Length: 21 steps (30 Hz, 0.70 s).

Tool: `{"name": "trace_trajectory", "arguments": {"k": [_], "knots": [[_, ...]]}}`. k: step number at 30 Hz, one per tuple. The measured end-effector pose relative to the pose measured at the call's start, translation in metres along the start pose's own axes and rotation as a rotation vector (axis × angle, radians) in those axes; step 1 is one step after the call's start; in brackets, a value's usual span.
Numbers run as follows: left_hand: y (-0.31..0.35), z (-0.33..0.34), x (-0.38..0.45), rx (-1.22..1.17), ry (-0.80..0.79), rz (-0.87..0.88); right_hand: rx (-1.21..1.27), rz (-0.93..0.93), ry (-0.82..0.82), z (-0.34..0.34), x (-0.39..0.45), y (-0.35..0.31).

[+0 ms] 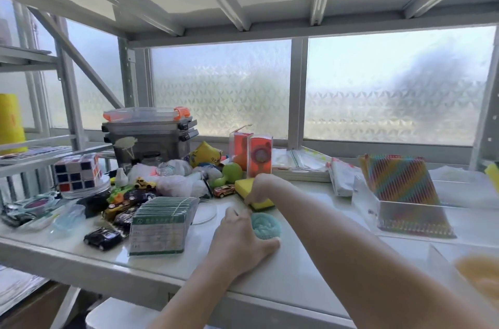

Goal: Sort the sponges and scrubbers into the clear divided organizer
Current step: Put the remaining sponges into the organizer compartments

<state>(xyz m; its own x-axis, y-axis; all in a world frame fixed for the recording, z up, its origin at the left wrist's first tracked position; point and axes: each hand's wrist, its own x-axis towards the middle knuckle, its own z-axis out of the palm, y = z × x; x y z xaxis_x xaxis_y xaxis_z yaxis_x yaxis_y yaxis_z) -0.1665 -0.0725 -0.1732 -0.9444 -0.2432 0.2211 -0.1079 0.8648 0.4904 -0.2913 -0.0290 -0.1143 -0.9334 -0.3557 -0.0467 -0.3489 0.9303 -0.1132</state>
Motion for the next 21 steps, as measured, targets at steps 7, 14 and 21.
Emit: {"name": "trace_trajectory", "arguments": {"k": [7, 14, 21], "knots": [[0.003, -0.016, -0.015, -0.187, 0.075, 0.004, 0.031, -0.042, 0.127, -0.031, -0.036, 0.02], [0.03, -0.04, -0.037, -0.462, 0.159, 0.131, 0.276, -0.057, 0.237, -0.071, -0.102, 0.053], [0.094, -0.044, -0.055, -0.638, 0.197, 0.232, 0.537, -0.028, 0.346, -0.099, -0.175, 0.13]]}}
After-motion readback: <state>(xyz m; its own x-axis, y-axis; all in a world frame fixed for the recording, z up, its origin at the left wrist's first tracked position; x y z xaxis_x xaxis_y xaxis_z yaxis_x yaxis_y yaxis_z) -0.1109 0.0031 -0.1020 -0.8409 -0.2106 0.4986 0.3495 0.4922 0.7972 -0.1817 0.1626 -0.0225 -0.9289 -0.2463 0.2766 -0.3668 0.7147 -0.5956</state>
